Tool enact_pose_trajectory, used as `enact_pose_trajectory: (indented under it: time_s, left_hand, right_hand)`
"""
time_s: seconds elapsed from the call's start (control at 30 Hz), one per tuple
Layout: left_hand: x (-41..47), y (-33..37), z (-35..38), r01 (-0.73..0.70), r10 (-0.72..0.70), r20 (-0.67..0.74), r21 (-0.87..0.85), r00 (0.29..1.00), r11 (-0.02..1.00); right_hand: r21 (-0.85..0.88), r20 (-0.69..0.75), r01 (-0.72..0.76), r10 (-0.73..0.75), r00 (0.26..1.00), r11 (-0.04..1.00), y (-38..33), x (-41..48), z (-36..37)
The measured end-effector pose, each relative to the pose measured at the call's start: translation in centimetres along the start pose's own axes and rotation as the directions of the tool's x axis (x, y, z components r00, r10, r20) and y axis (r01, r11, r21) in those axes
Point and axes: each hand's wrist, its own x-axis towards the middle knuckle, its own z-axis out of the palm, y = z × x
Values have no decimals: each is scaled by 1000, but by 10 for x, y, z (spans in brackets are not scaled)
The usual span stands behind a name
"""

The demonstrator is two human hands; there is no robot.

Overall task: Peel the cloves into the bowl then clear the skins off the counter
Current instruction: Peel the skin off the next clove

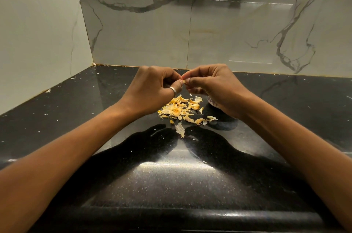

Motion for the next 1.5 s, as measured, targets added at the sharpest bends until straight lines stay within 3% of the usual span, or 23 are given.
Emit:
enact_pose_trajectory:
  time_s: [0.57, 0.97, 1.17, 1.5]
  left_hand:
    - [-1, -3, -4, -155, 146, 62, 193, 987, 969]
    - [-1, 2, -2, -7, 8, 17, -49, 1000, 999]
    - [-1, 2, -1, 15, -12, 36, -65, 999, 998]
    - [1, 3, -2, 60, -60, 13, -27, 998, 998]
  right_hand:
    - [-68, -8, 14, -14, 1000, 998, 1, 0, 3]
    - [202, -16, -80, 85, 996, 976, -6, -3, 5]
    - [312, 25, -155, 155, 988, 937, -10, -4, 6]
    - [344, 72, -214, 201, 977, 914, -14, -4, 4]
